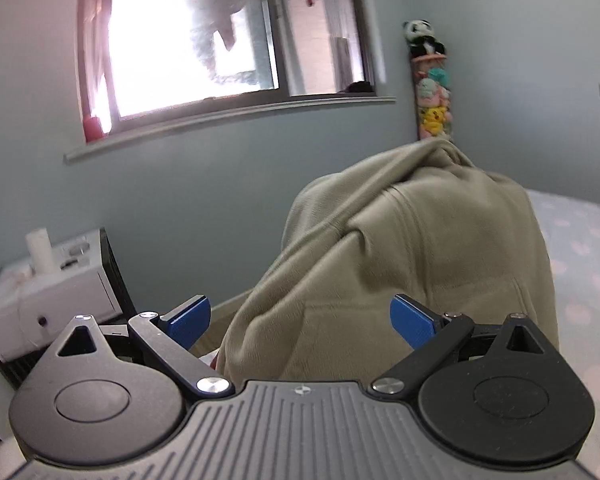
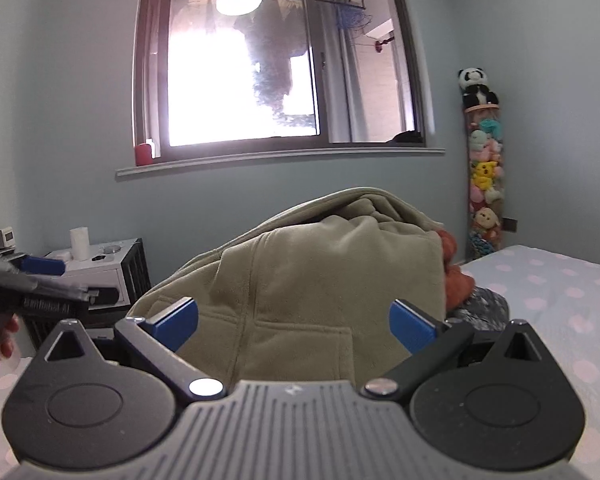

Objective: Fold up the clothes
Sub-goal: 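Close the left gripper on the hoodie hood while the right gripper grasps the hoodie fabric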

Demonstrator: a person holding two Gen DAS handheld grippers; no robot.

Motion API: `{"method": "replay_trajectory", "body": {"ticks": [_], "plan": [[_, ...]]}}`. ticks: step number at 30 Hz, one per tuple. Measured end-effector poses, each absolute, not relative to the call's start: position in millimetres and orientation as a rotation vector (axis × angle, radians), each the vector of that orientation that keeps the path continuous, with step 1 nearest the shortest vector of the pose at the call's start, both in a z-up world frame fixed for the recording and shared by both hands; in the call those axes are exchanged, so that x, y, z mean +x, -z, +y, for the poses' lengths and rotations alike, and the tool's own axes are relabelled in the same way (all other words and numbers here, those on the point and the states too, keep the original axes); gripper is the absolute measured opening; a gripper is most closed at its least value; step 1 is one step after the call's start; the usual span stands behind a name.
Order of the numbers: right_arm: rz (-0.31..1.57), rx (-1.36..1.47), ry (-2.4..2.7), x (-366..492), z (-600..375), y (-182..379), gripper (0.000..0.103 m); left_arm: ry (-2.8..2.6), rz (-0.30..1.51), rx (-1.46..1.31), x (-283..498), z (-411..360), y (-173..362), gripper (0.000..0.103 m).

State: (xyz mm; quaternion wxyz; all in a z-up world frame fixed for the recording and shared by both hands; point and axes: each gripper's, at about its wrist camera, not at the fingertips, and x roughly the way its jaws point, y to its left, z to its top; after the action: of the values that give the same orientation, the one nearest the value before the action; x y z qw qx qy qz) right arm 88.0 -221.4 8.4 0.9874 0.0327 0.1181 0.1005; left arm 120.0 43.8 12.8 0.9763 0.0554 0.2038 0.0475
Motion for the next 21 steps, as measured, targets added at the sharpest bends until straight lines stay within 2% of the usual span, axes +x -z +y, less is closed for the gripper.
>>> {"method": "replay_trajectory", "body": {"ticks": [11,20,21], "plan": [[0.446,0.042,-0.138,176.9,-270.8,15.5,0.102,-0.068,0.452,0.114,203.1,85.7,7.6,0.098],[0.454,0.087,-0.104,253.0,-323.4,1.7,0.102,0.076,0.490,0.123,277.0,81.0,3.5,0.098],[0.450,0.095,-0.101,260.6,-327.1,-0.6,0.102,0.085,0.501,0.147,283.9,75.8,4.9,0.095]]}}
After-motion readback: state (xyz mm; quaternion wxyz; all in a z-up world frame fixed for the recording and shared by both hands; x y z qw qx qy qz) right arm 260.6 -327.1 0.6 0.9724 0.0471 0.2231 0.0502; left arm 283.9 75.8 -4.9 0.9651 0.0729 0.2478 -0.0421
